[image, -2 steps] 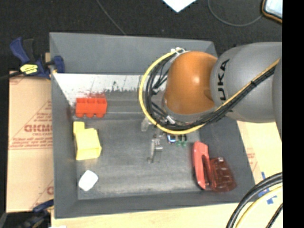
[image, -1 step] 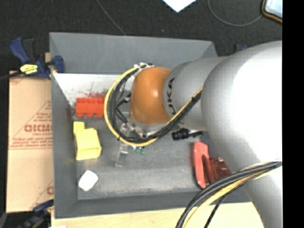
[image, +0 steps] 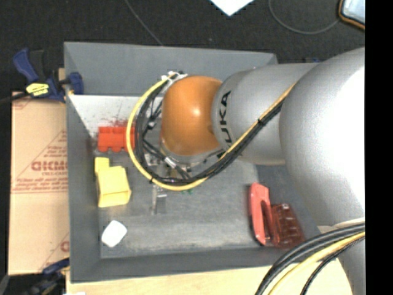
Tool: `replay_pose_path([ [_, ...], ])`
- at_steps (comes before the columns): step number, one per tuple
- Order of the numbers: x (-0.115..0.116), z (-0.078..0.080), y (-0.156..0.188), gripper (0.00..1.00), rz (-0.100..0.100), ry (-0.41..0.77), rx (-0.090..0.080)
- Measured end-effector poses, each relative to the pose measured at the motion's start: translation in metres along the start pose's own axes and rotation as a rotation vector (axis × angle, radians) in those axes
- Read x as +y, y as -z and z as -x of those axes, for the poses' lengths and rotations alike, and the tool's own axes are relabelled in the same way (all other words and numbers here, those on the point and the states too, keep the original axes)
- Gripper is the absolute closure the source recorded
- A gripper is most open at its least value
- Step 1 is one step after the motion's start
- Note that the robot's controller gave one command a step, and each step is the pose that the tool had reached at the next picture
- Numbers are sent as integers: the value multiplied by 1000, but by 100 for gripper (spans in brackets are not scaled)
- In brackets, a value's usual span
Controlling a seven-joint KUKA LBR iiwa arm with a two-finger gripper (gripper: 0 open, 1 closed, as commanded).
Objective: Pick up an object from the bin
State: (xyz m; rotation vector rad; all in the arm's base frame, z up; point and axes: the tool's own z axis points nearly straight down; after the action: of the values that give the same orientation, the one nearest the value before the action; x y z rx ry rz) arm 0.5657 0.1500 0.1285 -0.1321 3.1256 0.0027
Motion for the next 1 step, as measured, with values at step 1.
replay_pose_path([
  [1, 50, 4, -28, 0, -4, -155, 7],
])
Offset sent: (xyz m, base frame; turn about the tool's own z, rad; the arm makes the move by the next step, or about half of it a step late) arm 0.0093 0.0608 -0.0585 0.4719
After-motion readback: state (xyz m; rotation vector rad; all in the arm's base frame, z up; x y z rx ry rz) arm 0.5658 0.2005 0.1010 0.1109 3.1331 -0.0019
